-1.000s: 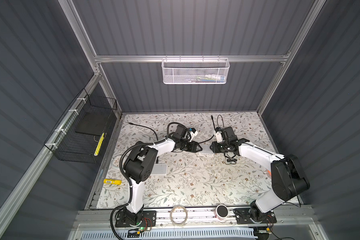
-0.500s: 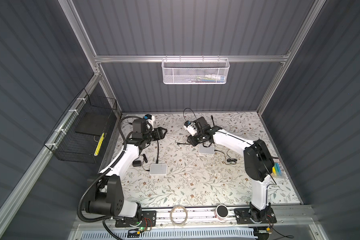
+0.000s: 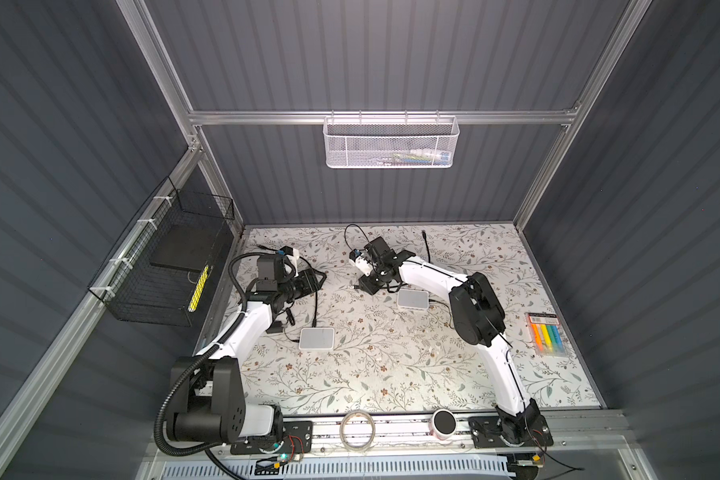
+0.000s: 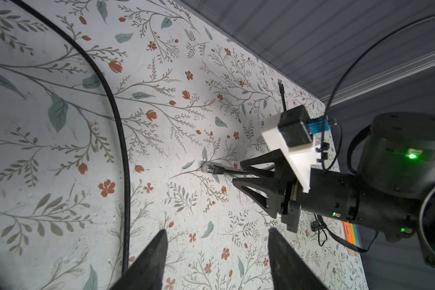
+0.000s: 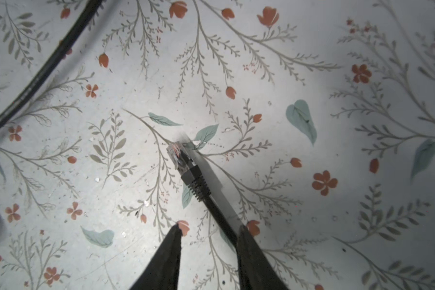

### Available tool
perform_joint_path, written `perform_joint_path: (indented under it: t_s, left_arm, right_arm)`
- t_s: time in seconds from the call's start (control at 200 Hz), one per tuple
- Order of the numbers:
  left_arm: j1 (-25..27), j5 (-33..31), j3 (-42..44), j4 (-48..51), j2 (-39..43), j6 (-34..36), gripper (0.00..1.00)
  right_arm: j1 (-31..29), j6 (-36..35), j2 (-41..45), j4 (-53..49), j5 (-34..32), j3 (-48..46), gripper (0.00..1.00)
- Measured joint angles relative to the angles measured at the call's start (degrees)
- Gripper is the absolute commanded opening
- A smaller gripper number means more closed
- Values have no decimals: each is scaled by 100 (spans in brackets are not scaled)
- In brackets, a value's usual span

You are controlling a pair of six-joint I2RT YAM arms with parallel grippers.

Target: Insert the plug into the switch port

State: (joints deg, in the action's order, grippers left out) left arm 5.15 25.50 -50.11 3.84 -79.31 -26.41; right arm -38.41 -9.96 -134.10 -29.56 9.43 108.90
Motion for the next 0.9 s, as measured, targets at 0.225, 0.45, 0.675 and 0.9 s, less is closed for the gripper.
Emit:
perform_joint_path:
  t_s: [0.225,0.45,0.675,0.9]
  left_arm:
    - [0,111,15,-96,-33,-28,63]
    - [0,125,15,-120,-59,-26,63]
    - [0,160,59,-188,-142,-44,62]
    - [-7,181,111,-256,-170,-92,62]
  right_arm:
    - [0,-238,-337,-472,-179,527,40]
    - [-13,-361,-713,-730,-258,990,40]
    - [-138,-544,-1069,-1084,-341,1668,25]
    - [-225,-822,-1023,-1075,-387,1587,3]
